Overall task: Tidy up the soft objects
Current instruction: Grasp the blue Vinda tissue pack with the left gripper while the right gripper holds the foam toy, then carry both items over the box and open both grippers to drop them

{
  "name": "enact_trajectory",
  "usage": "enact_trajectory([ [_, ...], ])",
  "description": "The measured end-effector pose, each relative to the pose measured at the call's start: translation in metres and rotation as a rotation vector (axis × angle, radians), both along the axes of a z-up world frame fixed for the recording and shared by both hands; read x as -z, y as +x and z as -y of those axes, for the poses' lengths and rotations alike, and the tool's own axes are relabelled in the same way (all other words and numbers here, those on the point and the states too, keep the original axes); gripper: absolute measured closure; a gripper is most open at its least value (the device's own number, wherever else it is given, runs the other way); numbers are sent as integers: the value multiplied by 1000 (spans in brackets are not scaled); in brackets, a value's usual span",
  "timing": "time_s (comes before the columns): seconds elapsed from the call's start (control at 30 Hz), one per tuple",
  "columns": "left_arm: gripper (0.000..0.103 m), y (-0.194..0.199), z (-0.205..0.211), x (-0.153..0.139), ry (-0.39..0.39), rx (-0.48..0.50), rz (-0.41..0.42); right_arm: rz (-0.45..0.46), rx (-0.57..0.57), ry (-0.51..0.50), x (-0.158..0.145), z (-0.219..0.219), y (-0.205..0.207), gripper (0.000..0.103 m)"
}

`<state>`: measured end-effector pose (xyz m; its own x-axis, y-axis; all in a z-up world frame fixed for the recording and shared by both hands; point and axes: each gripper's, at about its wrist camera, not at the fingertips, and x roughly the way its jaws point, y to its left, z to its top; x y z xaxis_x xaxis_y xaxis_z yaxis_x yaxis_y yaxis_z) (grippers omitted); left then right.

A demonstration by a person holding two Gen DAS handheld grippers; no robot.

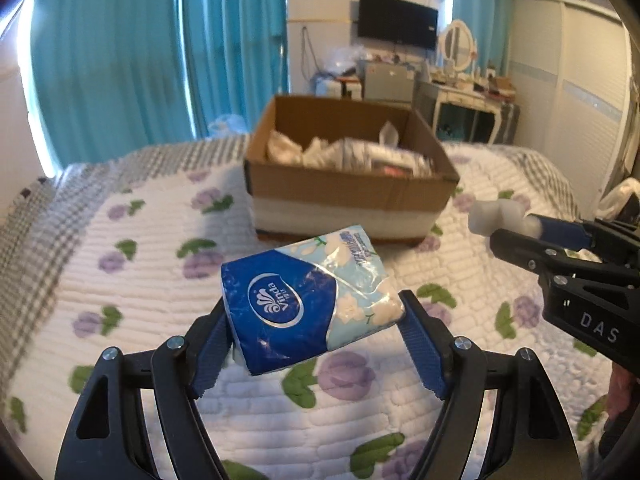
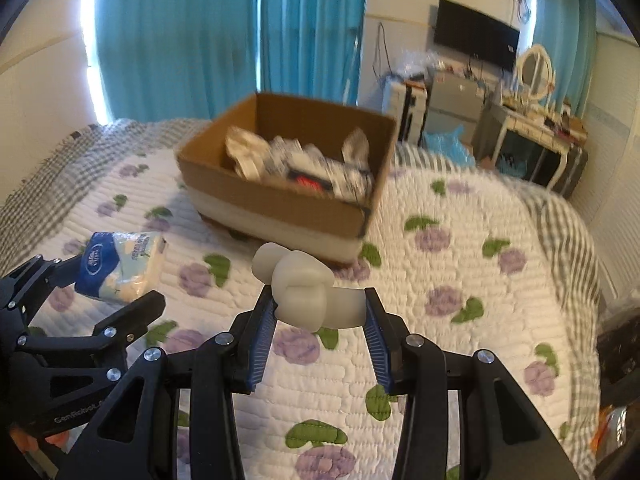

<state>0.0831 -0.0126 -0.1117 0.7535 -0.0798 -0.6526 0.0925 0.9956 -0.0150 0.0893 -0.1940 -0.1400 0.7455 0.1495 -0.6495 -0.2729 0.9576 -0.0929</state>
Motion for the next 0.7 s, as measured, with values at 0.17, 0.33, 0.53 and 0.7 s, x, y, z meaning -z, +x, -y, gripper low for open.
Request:
enact_trajectory([
  [0.17,26,-10,-5,-37,18,1,72,69,-24,1,-39,-9,-9,61],
  [0.33,26,-10,-13,-74,20,15,136,119,-37,21,-76,-10,-2,61],
  [0.53,26,9,-18,-110,34,19,201,172,-43,32,-114,-7,27,61],
  [0.7,26,44,-24,-135,25,24,235,196,-46,19,-132,-8,66,61],
])
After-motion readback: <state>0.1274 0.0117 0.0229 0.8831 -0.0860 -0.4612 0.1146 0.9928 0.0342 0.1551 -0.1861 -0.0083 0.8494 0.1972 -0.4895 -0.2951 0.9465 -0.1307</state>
